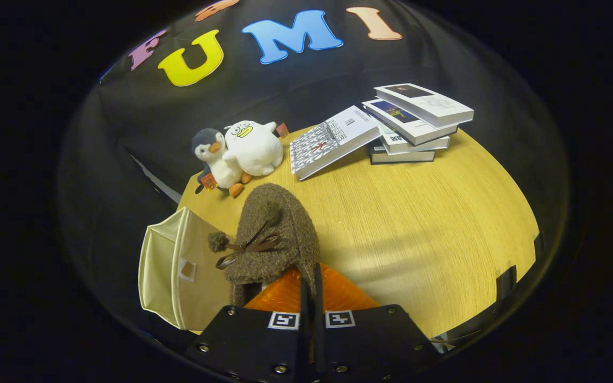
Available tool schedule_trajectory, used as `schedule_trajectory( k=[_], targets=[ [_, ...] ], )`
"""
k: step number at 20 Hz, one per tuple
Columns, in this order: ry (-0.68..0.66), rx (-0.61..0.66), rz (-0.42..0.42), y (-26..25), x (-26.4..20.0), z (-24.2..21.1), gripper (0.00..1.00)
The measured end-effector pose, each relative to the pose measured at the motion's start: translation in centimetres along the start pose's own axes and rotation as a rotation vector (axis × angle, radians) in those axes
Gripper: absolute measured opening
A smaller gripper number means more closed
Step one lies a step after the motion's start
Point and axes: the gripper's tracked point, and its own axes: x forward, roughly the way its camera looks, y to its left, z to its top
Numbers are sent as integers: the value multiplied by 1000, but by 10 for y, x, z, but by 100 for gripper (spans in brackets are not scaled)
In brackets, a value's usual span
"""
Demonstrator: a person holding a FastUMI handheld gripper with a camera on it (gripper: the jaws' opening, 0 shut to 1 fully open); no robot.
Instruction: Open the storage box then place both shoes into the box .Put the left shoe in first, then the right shoe, with the right side of both shoes facing outward in a uniform manner.
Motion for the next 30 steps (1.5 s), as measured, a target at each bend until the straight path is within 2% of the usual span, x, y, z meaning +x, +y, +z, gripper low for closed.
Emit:
schedule_trajectory(
  k=[9, 20, 26, 30],
  targets=[
    [-23, 10, 113, 94, -10, 9, 4],
    [7, 43, 228, 194, 4, -12, 3],
    [37, 42, 236, 223, 19, -35, 4],
    [27, 17, 177, 217, 27, -44, 4]
  ],
)
